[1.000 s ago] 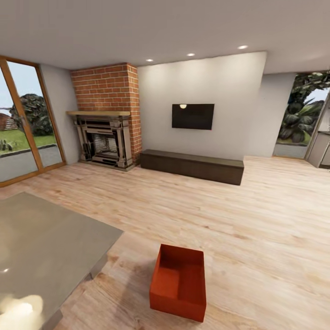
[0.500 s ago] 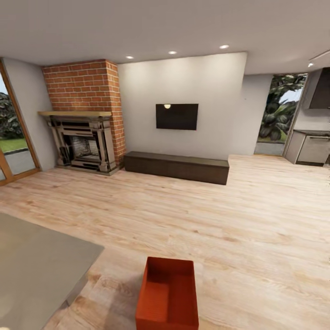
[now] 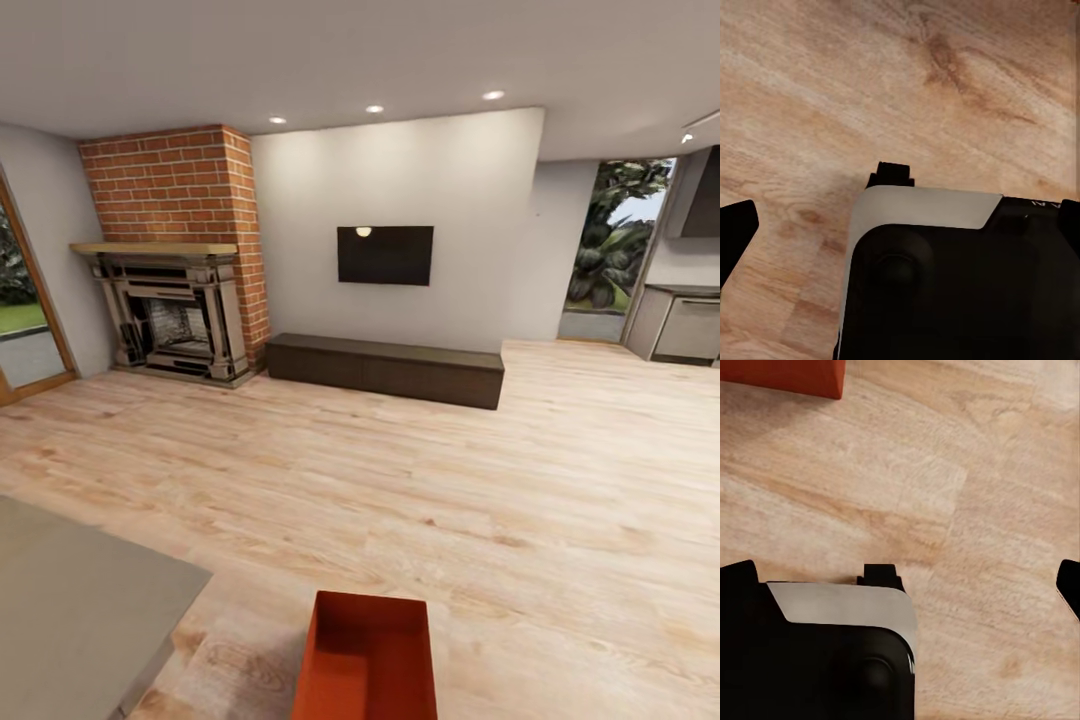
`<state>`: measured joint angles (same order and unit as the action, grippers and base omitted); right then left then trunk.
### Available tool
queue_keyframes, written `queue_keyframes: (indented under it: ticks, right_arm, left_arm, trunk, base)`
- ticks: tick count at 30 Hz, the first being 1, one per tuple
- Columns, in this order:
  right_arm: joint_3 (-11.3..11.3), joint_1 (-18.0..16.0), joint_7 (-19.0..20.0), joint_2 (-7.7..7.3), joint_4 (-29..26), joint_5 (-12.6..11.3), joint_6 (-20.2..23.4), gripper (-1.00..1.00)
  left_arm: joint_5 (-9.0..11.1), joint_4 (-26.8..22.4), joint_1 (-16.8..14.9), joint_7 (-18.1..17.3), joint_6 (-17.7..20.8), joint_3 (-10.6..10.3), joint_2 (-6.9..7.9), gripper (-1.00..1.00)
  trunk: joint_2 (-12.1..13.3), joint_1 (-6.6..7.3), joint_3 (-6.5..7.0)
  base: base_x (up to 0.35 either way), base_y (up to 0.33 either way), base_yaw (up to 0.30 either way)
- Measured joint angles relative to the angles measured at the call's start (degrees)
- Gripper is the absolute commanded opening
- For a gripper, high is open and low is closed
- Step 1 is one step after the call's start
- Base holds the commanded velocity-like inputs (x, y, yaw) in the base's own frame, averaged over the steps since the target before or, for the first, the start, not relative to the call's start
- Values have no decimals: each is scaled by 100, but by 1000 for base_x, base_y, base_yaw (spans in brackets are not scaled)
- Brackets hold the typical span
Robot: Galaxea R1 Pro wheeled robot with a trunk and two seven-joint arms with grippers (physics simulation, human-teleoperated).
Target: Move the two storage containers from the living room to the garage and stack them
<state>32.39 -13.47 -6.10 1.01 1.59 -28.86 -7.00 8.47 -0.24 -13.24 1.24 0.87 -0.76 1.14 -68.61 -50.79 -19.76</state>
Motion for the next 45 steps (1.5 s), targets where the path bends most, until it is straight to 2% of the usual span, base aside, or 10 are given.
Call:
queue_keyframes:
  ticks: [11,23,38,45]
  right_arm:
    - [0,-1,0,0,0,0,0,100]
    - [0,0,0,0,0,0,0,100]
    - [0,0,0,0,0,-17,-1,100]
    - [0,0,3,0,0,-18,0,100]
  left_arm:
    - [9,0,0,1,-85,0,7,100]
    - [20,-4,0,10,-172,0,9,100]
    - [19,-3,0,10,-169,0,6,100]
    - [20,-4,0,13,-167,0,4,100]
  trunk:
    - [0,-2,0]
    - [1,-3,0]
    - [1,-3,0]
    - [1,-3,0]
  base:
    - [275,0,0]
    - [15,0,-5]
    - [0,3,-182]
    - [44,229,-15]
